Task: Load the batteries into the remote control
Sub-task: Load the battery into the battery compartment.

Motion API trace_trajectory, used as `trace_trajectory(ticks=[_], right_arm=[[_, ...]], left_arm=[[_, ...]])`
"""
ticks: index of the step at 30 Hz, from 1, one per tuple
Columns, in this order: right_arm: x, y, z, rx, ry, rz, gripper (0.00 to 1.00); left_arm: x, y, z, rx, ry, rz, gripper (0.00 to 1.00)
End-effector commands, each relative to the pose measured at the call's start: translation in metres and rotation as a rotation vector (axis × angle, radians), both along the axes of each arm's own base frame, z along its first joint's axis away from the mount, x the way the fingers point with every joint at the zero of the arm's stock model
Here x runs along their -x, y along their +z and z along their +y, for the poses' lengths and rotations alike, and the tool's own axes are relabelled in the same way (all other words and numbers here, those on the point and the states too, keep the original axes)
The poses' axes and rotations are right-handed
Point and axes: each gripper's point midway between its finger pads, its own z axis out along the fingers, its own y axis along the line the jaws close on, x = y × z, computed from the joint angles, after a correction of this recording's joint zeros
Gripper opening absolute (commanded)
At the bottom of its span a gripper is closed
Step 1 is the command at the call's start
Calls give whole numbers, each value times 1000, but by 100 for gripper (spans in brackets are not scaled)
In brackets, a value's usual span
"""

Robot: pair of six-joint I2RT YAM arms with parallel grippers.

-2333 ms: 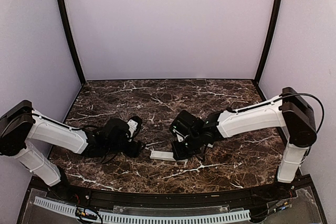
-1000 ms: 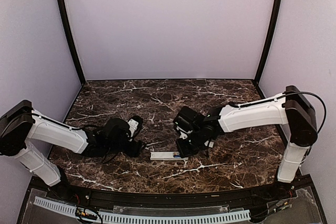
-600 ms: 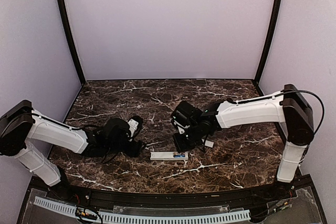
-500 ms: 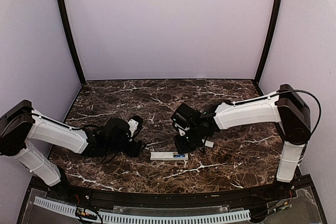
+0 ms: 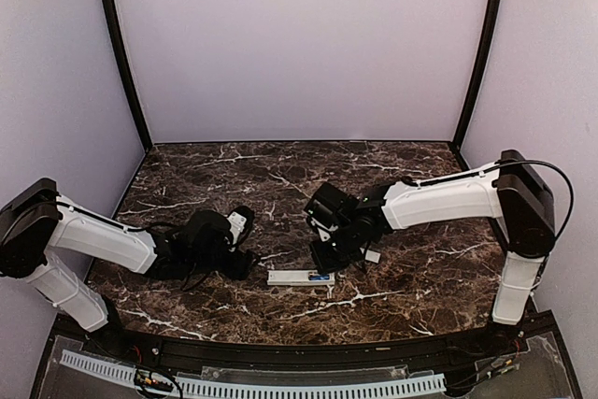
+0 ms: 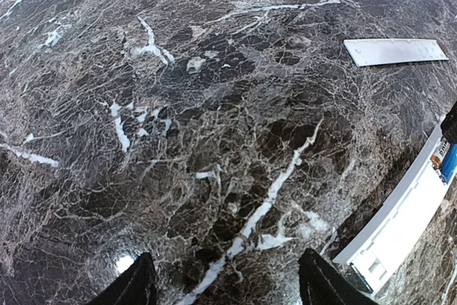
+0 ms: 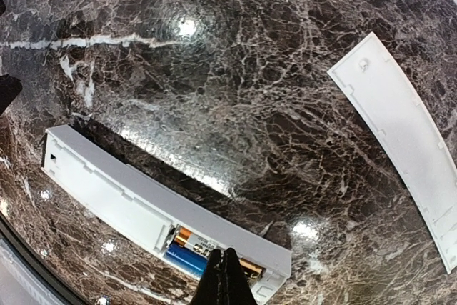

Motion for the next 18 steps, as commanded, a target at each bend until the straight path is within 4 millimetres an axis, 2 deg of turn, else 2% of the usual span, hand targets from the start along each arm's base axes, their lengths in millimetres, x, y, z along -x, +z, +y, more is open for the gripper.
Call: trace_trajectory(ticks=[1,6,11,18], right_arm=[[3,27,5,-18,21,-35,0],[3,12,-10,24,-17,-37,0],[10,-10,-15,61,-21,7,0],[14,-18,-20,76,-25,37,0]], left_arm=[[0,7,-2,-1,-11,-11,68],[0,8,-3,2,-13,-12,68],[0,8,-3,3,-14,-11,68],[-1,8,-4,3,-16,-11,68]])
